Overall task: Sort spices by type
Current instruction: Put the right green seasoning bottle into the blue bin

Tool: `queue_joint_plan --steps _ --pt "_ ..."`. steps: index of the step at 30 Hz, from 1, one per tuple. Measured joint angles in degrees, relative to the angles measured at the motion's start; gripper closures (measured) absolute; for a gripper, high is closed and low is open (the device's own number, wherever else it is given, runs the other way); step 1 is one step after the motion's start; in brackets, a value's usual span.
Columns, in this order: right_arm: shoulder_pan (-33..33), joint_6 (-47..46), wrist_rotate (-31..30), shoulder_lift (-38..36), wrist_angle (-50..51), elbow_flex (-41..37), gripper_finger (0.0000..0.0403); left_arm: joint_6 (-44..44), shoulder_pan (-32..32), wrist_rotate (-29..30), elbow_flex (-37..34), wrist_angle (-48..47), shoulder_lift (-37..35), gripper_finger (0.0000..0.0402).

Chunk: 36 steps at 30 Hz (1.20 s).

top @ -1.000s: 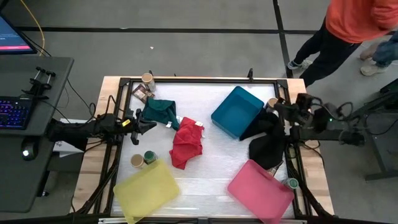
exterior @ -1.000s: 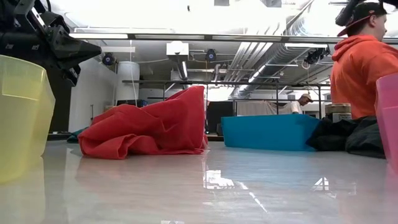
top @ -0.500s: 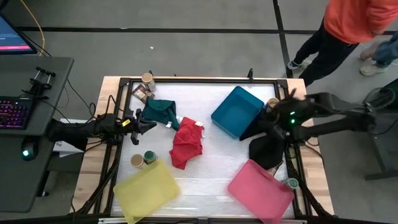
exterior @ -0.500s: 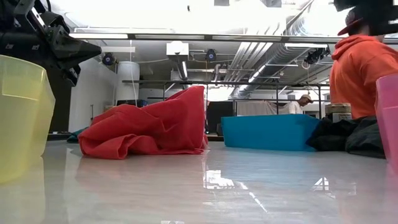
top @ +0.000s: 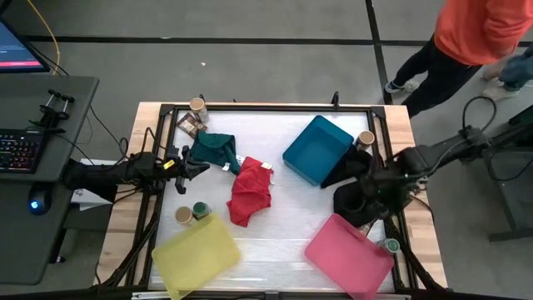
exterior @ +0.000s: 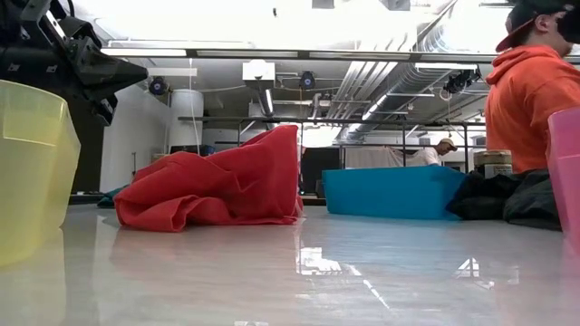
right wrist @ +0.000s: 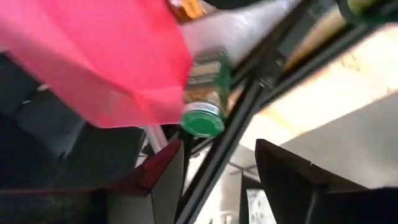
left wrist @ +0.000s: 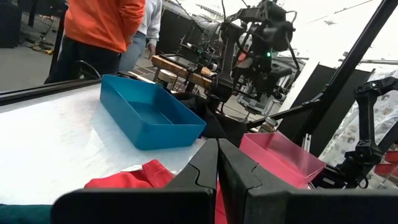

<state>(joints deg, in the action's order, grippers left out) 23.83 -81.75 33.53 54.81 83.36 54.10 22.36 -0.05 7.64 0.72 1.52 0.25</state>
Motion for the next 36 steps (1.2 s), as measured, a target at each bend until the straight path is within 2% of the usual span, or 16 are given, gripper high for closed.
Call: queue_joint_plan --steps 8,11,14,24,31,36 --pt "11.48 -16.26 2.46 0.06 -17.27 -4.97 0.0207 -0.01 0.02 0.00 0.01 0.00 0.01 0.0401" --pt "15.55 -20.23 2.21 0.55 -18.96 -7.12 0.0207 -0.01 0.02 0.00 0.01 0.00 0.00 0.0401" --pt "18.08 -19.85 2.03 1.06 -18.77 -8.94 0.0207 -0.01 0.00 0.00 0.02 0.00 0.02 0.0401" --pt "18.93 -22.70 0.93 1.07 -19.77 -10.81 0.0207 -0.01 0.02 0.00 0.00 0.00 0.00 0.0401" --pt "18.93 -22.41 -5.61 1.07 -19.86 -10.81 0.0207 -0.01 0.00 0.00 0.01 0.00 0.02 0.0401" --pt "18.93 -20.97 -5.58 1.07 -22.34 -10.81 0.0207 -0.01 0.02 0.00 0.01 0.00 0.01 0.0401"
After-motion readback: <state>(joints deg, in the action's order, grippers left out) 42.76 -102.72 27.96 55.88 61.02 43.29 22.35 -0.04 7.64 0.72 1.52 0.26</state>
